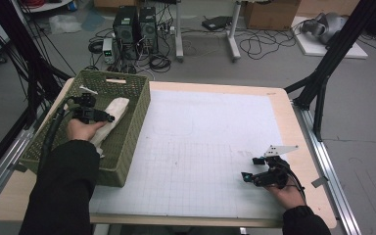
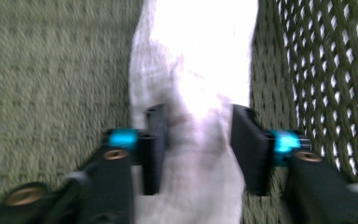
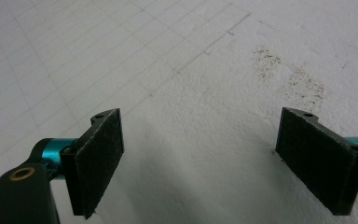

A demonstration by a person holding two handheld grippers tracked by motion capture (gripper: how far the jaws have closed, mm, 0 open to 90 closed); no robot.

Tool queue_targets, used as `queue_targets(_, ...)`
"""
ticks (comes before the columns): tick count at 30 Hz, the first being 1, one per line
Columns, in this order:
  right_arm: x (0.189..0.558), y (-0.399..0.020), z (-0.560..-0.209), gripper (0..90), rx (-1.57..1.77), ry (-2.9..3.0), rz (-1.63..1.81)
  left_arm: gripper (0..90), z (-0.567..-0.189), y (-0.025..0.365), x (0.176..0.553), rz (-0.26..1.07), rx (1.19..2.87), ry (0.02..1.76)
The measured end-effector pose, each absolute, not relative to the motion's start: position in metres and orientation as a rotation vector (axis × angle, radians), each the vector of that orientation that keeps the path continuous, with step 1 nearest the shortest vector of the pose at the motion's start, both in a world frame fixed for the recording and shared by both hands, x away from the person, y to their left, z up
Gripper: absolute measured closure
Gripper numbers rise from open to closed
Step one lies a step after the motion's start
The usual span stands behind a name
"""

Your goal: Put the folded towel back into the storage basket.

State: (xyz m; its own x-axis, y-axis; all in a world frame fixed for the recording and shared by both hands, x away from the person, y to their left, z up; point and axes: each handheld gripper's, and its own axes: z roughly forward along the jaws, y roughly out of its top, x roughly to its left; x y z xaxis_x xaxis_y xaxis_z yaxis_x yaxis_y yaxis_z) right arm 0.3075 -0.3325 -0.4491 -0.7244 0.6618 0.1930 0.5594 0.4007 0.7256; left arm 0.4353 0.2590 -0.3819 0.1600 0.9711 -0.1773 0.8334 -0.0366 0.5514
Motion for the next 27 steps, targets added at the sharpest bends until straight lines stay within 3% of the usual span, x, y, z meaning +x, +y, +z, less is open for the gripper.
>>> queue_targets(4, 0.308, -0.333, -0.449, 13.9, 1.104, 2.523, 1.23, 47.8, -0.379, 0.261, 0.43, 0.335, 2.007, 1.7)
queue_targets(14, 0.307, -0.332, -0.449, 13.3, 1.114, 2.526, 1.223, 45.9, -0.385, 0.26, 0.421, 0.297, 2.292, 1.673)
queue_targets(17, 0.307, -0.331, -0.449, 13.2, 1.11, 2.523, 1.224, 50.6, -0.392, 0.258, 0.425, 0.306, 2.289, 1.682)
queue_targets(21, 0.308, -0.331, -0.449, 13.2, 1.106, 2.523, 1.228, 67.7, -0.399, 0.259, 0.429, 0.291, 2.256, 1.704)
queue_targets(23, 0.308, -0.332, -0.449, 13.2, 1.106, 2.523, 1.229, 80.4, -0.399, 0.258, 0.43, 0.313, 2.251, 1.709)
queue_targets(27, 0.308, -0.332, -0.449, 13.2, 1.107, 2.524, 1.231, 83.6, -0.391, 0.263, 0.431, 0.405, 2.118, 1.718)
